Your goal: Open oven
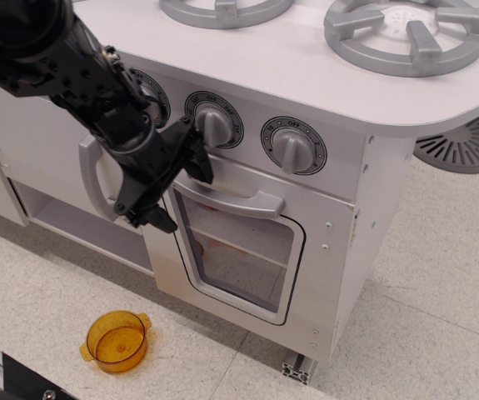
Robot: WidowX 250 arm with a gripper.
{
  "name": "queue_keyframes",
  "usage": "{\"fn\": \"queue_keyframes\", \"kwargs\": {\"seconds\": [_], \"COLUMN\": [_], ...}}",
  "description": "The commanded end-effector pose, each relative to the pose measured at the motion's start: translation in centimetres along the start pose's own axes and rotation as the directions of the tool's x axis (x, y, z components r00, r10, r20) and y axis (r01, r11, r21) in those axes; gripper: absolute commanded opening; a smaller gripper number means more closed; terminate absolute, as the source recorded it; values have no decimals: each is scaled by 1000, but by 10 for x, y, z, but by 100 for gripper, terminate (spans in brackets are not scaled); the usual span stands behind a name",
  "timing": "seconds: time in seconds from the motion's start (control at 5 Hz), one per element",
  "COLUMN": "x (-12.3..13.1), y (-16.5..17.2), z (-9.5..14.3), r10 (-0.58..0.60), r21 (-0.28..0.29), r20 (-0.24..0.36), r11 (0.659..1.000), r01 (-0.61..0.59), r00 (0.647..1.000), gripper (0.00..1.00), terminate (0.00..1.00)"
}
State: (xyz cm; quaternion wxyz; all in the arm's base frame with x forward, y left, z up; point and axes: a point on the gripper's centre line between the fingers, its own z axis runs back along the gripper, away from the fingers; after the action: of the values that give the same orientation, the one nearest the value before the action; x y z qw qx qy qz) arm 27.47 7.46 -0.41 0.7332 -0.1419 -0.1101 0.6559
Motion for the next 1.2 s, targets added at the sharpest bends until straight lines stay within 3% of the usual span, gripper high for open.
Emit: {"fn": "queue_keyframes", "kwargs": {"seconds": [0.0,0.2,0.4,0.8,1.0], "x": [2,4,1,-7,-9], "y": [-6,10,32,46,41], "z": [-14,-11,1,37,47], "r10": [-16,-35,-98,-214,-264], "r21": [-14,24,108,165,193], "r20": [56,57,14,-5,23], "r11": [1000,999,989,963,948], "r01": [17,34,96,212,255], "r00": [998,998,995,977,964], "gripper": [100,100,100,100,100], "terminate": [0,0,0,0,0]}}
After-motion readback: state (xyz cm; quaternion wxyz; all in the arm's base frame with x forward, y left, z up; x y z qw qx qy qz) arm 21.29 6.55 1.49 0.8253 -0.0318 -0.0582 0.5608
